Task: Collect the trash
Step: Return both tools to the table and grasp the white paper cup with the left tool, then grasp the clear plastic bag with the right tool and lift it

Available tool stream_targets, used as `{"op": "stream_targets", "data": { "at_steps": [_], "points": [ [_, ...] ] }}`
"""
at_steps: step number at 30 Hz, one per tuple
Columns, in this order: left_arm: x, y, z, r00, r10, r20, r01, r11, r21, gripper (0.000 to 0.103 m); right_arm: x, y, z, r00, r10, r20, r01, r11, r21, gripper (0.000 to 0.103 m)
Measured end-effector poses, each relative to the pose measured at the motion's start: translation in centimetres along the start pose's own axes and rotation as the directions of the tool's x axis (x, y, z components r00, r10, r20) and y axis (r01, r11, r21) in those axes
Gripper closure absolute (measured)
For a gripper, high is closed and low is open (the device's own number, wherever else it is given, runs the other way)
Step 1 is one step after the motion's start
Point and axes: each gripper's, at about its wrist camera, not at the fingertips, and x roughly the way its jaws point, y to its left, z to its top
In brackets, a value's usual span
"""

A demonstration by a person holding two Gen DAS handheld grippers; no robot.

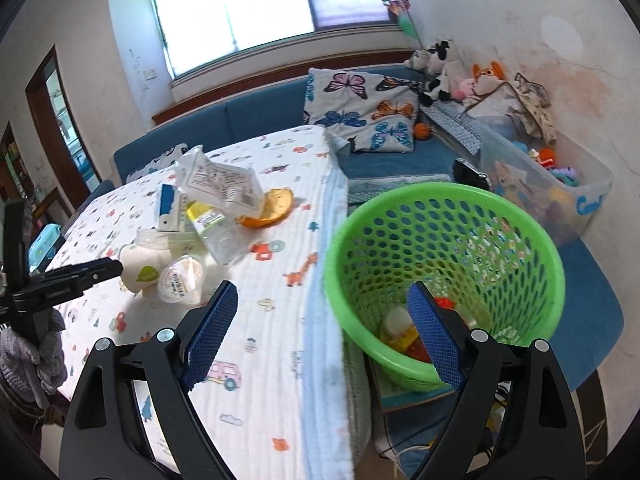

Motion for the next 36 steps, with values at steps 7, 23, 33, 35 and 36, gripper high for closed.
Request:
{"op": "stream_targets", "data": {
  "at_steps": [7, 23, 33, 35, 36],
  "points": [
    [2.1, 1.8, -0.3, 0.998, -0.051, -0.043, 0.048, 0.997, -0.061, 0.058, 0.3, 1.5, 0.3, 1.0, 0.019, -0.006, -0.02, 1.0, -0.024, 0.017],
    [4.7, 1.8, 0.2, 0.983, -0.179, -0.045, 0.176, 0.982, -0.068, 0.083, 1.5, 3.1, 0.7, 0.999, 0.033, -0.029, -0.034, 0.998, -0.049, 0.017],
    [2.4, 1.1, -0.7, 0.983, -0.183, -0.03, 0.182, 0.983, -0.026, 0.1, 2.8, 5.3, 1.5, 0.997, 0.07, -0.042, -0.073, 0.994, -0.08, 0.017],
    [1.9, 1.2, -1.2, 0.982, -0.185, -0.032, 0.184, 0.982, -0.028, 0.1, 3.2, 5.9, 1.8, 0.995, 0.084, -0.044, -0.088, 0.992, -0.087, 0.017],
    [1.4, 1.3, -1.4, 0.982, -0.185, -0.031, 0.184, 0.983, -0.027, 0.1, 3.4, 6.2, 2.0, 0.995, 0.09, -0.044, -0.094, 0.991, -0.091, 0.017]
  ]
}}
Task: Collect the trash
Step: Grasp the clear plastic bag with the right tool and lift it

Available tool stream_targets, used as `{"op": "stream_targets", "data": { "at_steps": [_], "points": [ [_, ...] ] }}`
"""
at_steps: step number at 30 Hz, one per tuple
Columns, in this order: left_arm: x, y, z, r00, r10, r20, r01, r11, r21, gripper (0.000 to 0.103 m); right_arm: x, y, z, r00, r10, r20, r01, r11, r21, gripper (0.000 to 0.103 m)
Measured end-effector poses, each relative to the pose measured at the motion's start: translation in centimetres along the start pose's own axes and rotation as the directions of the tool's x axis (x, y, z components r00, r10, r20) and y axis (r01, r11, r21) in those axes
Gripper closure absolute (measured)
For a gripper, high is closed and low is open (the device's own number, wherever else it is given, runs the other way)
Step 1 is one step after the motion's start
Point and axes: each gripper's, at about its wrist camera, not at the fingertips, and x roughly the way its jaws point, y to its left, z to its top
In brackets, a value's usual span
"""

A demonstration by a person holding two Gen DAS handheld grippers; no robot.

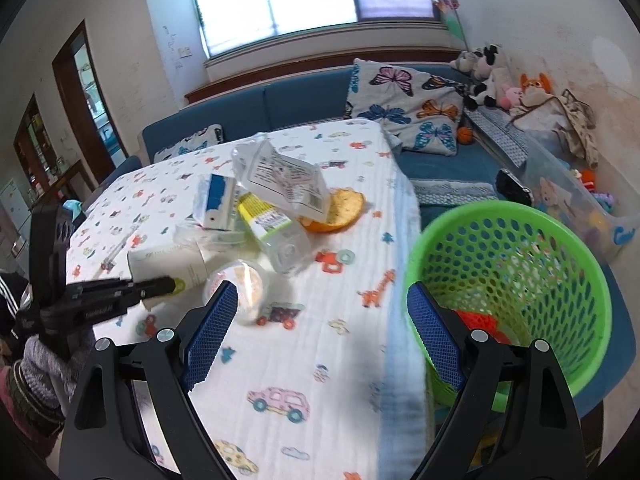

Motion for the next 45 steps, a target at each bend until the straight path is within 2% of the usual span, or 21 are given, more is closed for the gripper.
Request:
{"op": "stream_targets", "data": {
  "at_steps": [15, 17, 26, 32, 33, 34, 36, 39, 45],
  "points": [
    [-5.5, 0.9, -2.3, 0.999, 0.019, 0.043, -0.019, 1.0, -0.012, 0.1, 4.7, 4.3, 5.3, 0.999, 0.026, 0.018, -0.024, 0.993, -0.113, 0.017],
    [-6.0, 1.2, -2.3, 0.999, 0.024, 0.049, -0.023, 0.999, -0.025, 0.1, 5.4, 4.7, 5.9, 1.0, 0.022, 0.021, -0.02, 0.992, -0.127, 0.02],
    [-7.1, 1.9, -2.2, 0.997, 0.036, 0.067, -0.034, 0.999, -0.034, 0.1, 9.3, 6.2, 8.8, 1.0, 0.022, 0.002, -0.021, 0.987, -0.161, 0.025],
    [-7.2, 2.4, -1.9, 0.997, 0.04, 0.071, -0.037, 0.998, -0.042, 0.1, 12.1, 5.8, 10.0, 1.0, 0.001, -0.023, -0.005, 0.989, -0.15, 0.027],
    [-7.2, 2.4, -1.9, 0.997, 0.039, 0.07, -0.036, 0.998, -0.043, 0.1, 12.5, 5.8, 10.0, 1.0, -0.003, -0.028, -0.001, 0.989, -0.149, 0.029],
    [-7.1, 2.4, -2.0, 0.997, 0.04, 0.07, -0.037, 0.998, -0.044, 0.1, 13.0, 5.7, 10.1, 0.999, -0.007, -0.036, 0.001, 0.989, -0.151, 0.036],
    [-7.0, 2.5, -1.9, 0.997, 0.04, 0.067, -0.037, 0.998, -0.048, 0.1, 13.9, 5.6, 10.1, 0.998, -0.003, -0.057, -0.005, 0.989, -0.146, 0.039],
    [-6.9, 2.6, -1.9, 0.997, 0.04, 0.066, -0.037, 0.998, -0.051, 0.1, 14.6, 5.4, 9.8, 0.997, 0.001, -0.072, -0.011, 0.991, -0.137, 0.051],
    [-6.7, 2.4, -1.5, 0.997, 0.042, 0.069, -0.038, 0.998, -0.051, 0.1, 13.6, 4.8, 9.4, 0.999, 0.019, -0.042, -0.024, 0.992, -0.12, 0.066]
  ]
}}
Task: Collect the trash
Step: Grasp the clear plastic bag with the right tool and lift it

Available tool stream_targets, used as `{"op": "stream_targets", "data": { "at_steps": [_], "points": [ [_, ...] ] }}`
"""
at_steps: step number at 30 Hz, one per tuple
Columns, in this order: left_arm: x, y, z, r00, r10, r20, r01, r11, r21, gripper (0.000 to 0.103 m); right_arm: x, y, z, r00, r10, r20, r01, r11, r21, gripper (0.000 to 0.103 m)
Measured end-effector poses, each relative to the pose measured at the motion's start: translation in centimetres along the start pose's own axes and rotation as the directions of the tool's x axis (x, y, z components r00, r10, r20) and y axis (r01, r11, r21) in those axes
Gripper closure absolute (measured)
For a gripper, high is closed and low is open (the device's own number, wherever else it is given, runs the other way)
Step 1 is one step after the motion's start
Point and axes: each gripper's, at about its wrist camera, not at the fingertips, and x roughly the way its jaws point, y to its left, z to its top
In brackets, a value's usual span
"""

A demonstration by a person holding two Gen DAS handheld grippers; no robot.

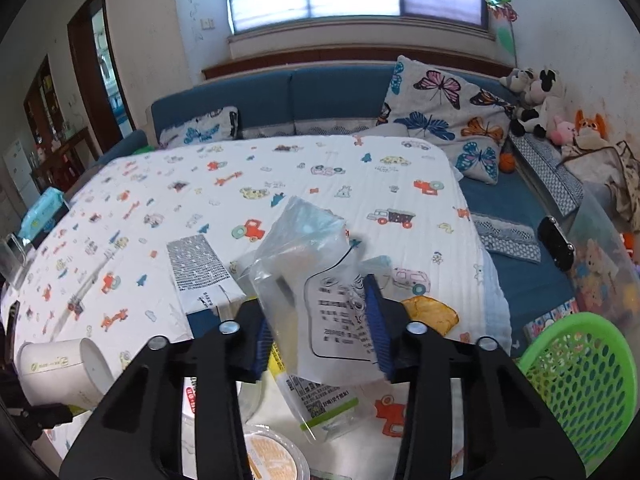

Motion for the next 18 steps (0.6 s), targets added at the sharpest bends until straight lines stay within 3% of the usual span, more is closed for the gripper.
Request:
{"op": "stream_targets", "data": {
  "at_steps": [9, 18],
  "points": [
    [-0.2, -1.8, 1.3, 0.999, -0.023, 0.026, 0.022, 0.999, 0.038, 0.1, -4.1, -1.7, -0.4, 0.997, 0.037, 0.066, -0.041, 0.997, 0.061, 0.069],
    [0.5, -5.3, 2.9, 0.996, -0.082, 0.035, 0.078, 0.992, 0.095, 0.1, -9.3, -4.7, -1.9, 0.992, -0.004, 0.122, -0.011, 0.992, 0.124, 0.069]
  ]
}}
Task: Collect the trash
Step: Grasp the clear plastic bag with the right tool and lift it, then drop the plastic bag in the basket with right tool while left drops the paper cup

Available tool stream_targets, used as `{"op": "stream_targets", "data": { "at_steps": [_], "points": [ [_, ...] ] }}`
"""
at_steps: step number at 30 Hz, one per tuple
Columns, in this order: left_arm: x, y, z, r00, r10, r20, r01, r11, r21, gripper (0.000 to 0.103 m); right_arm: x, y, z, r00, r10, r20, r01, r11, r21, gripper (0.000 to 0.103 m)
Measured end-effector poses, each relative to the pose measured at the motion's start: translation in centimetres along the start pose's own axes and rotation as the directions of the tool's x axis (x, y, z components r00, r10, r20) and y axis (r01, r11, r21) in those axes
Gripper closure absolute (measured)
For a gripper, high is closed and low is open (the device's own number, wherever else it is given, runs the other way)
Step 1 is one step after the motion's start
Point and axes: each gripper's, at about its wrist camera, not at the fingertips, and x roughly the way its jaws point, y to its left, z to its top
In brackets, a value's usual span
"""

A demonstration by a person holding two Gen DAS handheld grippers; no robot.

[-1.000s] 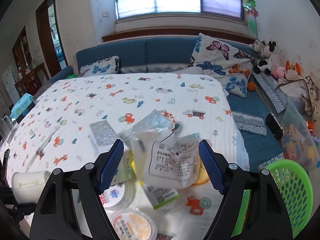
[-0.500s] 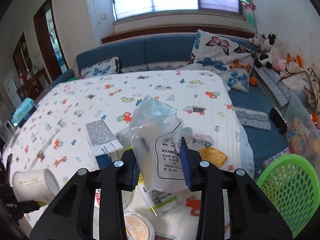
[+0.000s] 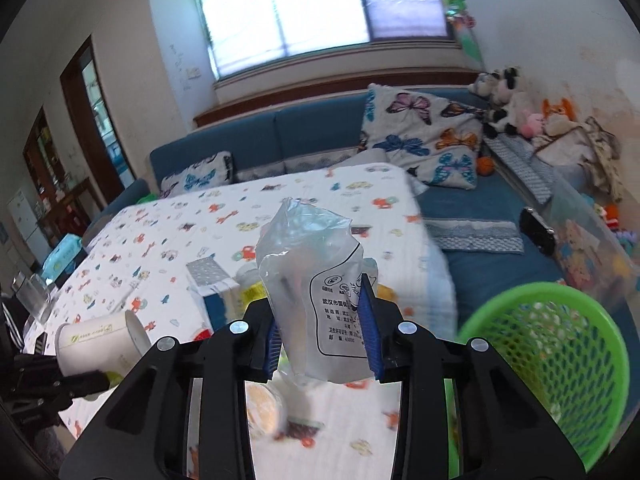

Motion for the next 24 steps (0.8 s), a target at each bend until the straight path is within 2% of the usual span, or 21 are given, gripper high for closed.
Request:
{"op": "stream_targets", "data": {
  "at_steps": [8, 17, 19, 24],
  "points": [
    [2.3, -4.4, 1.5, 0.997, -0.07, -0.024, 0.071, 0.995, 0.076, 0.1, -4.4, -5.3, -2.4, 0.993, -0.12, -0.003, 0.12, 0.991, 0.062, 0.068],
    [4.7, -9.3, 3.0, 0.99, -0.13, -0.059, 0.138, 0.979, 0.153, 0.1, -7.6, -11.6, -5.9, 0.97, -0.24, -0.043, 0.244, 0.96, 0.141, 0.066],
    [5.6, -10.5, 3.4, 0.988, -0.138, -0.071, 0.148, 0.974, 0.171, 0.1, -8.0, -12.7, -6.8, 0.964, -0.26, -0.052, 0.265, 0.952, 0.152, 0.063],
    [7.8, -13.5, 4.0, 0.983, -0.151, -0.105, 0.171, 0.961, 0.215, 0.1, -8.8, -14.8, -8.2, 0.959, -0.277, -0.066, 0.285, 0.939, 0.192, 0.046]
  ]
}}
